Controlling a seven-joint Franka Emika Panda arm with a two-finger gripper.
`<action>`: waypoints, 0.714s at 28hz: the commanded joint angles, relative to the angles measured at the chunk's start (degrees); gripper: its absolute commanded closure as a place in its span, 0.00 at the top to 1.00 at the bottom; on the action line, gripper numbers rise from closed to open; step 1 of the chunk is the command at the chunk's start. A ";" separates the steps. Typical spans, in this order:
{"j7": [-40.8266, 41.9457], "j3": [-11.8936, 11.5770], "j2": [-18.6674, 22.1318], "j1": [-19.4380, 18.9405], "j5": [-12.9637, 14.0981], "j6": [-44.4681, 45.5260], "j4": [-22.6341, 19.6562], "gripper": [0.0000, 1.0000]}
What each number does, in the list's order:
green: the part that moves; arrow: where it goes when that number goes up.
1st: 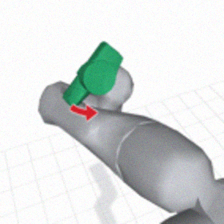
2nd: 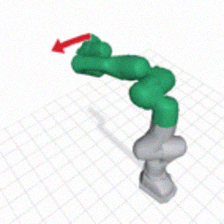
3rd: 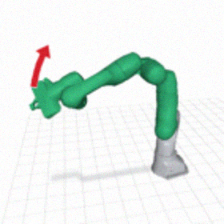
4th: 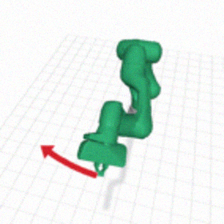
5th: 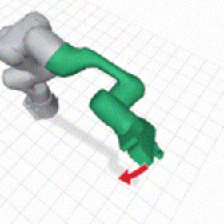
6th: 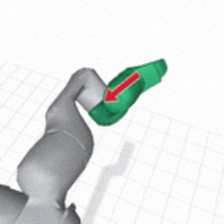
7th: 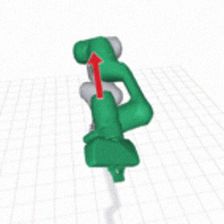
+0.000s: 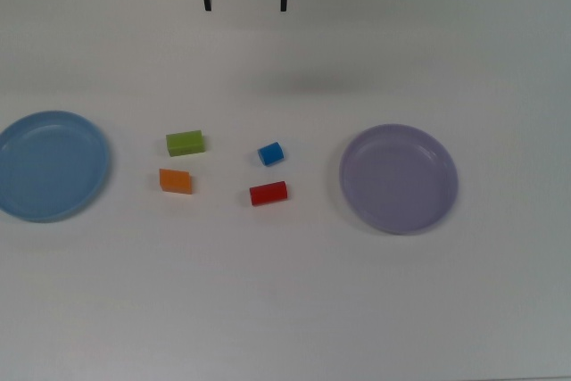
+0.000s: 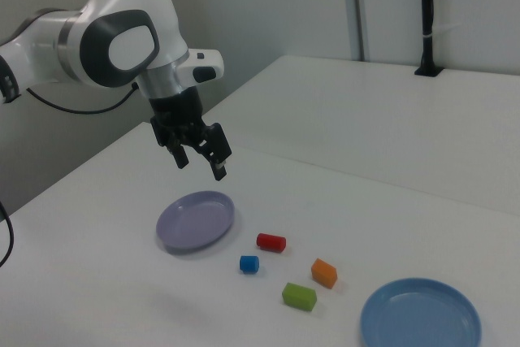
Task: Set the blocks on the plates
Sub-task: 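Lower the gripper onto the orange block and grasp it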
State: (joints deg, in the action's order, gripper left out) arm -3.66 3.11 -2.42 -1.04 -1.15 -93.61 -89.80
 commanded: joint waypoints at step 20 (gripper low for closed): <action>12.63 -0.65 -6.45 6.58 1.94 -1.66 0.06 1.00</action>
State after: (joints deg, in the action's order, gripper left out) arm 6.12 2.71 -6.10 5.14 -0.27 -93.62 -89.95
